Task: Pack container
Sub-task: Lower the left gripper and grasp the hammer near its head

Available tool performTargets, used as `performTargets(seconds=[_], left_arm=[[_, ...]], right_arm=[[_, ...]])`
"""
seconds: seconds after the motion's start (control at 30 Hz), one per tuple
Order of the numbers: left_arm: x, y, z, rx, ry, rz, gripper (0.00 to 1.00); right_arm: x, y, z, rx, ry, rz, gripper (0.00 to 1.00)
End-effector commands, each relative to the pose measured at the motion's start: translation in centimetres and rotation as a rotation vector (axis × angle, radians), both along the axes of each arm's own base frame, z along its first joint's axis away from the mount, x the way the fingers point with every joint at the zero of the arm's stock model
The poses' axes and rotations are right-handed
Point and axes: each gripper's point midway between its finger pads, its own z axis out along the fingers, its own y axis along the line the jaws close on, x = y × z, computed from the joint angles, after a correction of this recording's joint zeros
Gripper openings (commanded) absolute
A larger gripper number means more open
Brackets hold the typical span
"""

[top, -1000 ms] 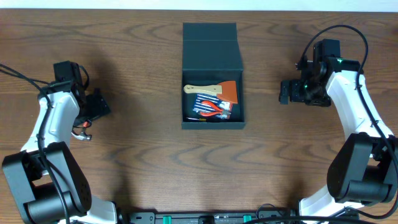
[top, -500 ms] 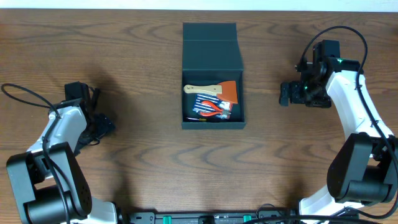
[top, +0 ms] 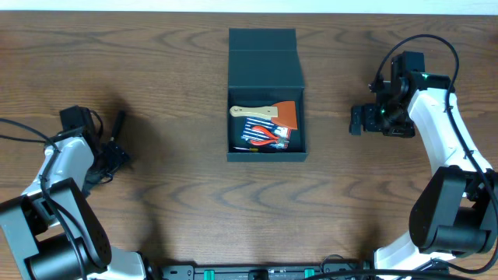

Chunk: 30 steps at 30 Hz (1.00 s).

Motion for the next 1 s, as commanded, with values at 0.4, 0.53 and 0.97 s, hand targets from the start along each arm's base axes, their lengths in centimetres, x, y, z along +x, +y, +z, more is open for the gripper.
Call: performTargets(seconds=[0.4, 0.53, 0.97], left_arm=[[1.9, -1.7, 0.1, -0.129, -0.108, -0.024, 0.98], [1.8, -1.0, 0.0, -0.125, -0.117, -0.002, 0.99], [1.5, -0.4, -1.6, -0.128, -0.082, 0.003, 0.98]], right_arm=[[-0.7, 0.2, 0.0, -0.005, 0.026, 0.015, 0.99], [-0.9, 0.2, 0.0, -0.004, 0.038, 0.016, 0.99], [-1.4, 0.3, -0.1, -0.002, 0.055, 0.016, 0.99]])
